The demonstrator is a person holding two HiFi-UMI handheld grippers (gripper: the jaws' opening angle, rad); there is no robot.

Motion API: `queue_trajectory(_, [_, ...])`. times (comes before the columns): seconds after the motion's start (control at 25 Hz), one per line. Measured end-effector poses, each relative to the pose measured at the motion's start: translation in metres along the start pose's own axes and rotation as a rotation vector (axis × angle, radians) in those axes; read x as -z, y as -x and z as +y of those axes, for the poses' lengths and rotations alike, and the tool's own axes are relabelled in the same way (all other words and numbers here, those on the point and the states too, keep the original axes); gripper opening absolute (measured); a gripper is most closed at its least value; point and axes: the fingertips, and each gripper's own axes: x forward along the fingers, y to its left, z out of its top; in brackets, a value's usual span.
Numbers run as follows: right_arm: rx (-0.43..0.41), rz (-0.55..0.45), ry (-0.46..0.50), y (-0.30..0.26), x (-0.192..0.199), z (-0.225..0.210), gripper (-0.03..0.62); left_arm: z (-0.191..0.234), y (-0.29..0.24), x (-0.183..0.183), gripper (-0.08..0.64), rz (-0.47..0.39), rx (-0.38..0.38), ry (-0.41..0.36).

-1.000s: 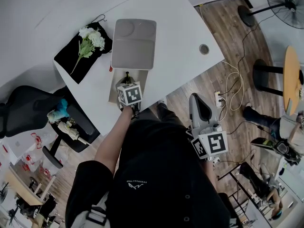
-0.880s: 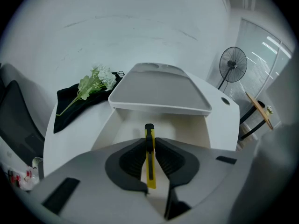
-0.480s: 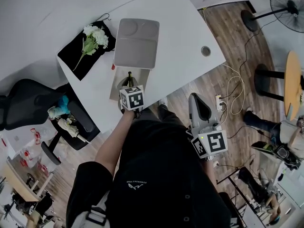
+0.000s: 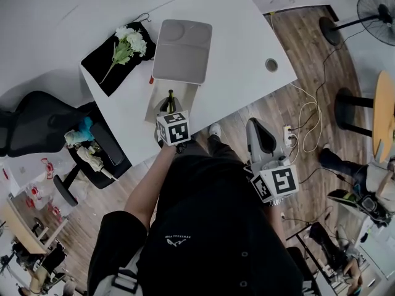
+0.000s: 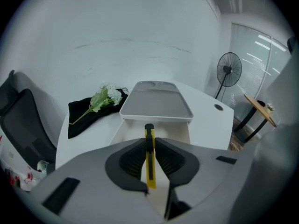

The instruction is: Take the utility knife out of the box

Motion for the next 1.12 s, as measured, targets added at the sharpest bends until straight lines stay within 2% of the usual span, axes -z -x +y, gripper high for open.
queue_trajectory(0.36, [-0.102, -0.007, 0.003, 0.001, -0.001, 0.01, 0.005, -0.001, 0.049, -0.012, 0.063, -0.087, -0.021, 0.05])
queue_trajectory(1.12, [-0.355, -0.001, 0.058, -0.003, 0.003, 0.031, 0.005, 0.005, 0.155, -0.027, 0.063, -0.326, -0.131, 0.131])
